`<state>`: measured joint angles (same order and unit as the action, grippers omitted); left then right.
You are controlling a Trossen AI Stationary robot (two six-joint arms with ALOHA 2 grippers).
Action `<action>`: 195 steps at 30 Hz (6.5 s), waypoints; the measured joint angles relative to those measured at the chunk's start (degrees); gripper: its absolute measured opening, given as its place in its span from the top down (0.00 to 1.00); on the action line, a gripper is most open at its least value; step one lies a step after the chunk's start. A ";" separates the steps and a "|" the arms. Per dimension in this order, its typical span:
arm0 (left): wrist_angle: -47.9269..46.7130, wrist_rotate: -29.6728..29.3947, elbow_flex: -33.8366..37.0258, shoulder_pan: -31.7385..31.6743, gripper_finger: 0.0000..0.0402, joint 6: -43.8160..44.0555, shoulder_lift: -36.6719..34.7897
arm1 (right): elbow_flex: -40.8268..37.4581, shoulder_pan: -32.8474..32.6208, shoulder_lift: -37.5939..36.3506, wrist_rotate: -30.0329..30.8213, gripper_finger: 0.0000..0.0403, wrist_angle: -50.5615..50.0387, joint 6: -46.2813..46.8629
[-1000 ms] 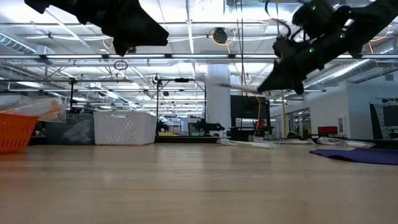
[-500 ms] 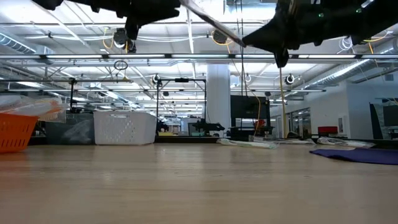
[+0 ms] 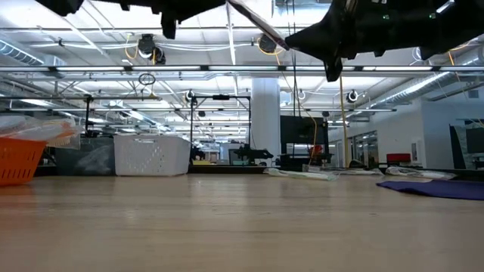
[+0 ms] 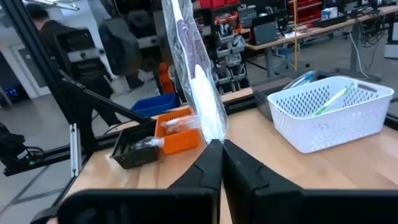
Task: Pick & Place Toothbrushes
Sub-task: Put the violet toothbrush into the black bin, then put the green toothbrush into the white bin
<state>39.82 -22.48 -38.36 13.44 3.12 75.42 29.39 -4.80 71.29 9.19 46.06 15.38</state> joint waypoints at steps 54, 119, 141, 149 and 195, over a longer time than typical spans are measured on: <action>14.49 4.57 -0.16 -5.17 0.93 -1.76 5.72 | 0.00 -1.31 3.80 -0.12 1.00 4.59 0.46; -95.09 16.25 -11.36 21.48 0.99 70.90 -24.15 | -0.02 -1.16 3.80 0.22 0.64 1.64 -4.11; -104.28 27.93 -11.37 24.93 0.98 76.90 -8.66 | -0.02 -1.16 3.80 0.22 0.64 1.66 -4.11; -104.39 29.43 -11.35 24.89 0.97 74.95 -4.95 | -0.03 -1.16 3.80 0.22 0.65 1.18 -4.11; -72.73 -24.62 -11.35 17.84 0.61 30.72 -15.26 | 0.00 11.69 9.76 17.72 0.65 -29.12 13.75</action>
<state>-32.92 -47.09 -49.71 31.28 33.84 60.16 29.39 6.89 81.05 26.91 16.94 29.12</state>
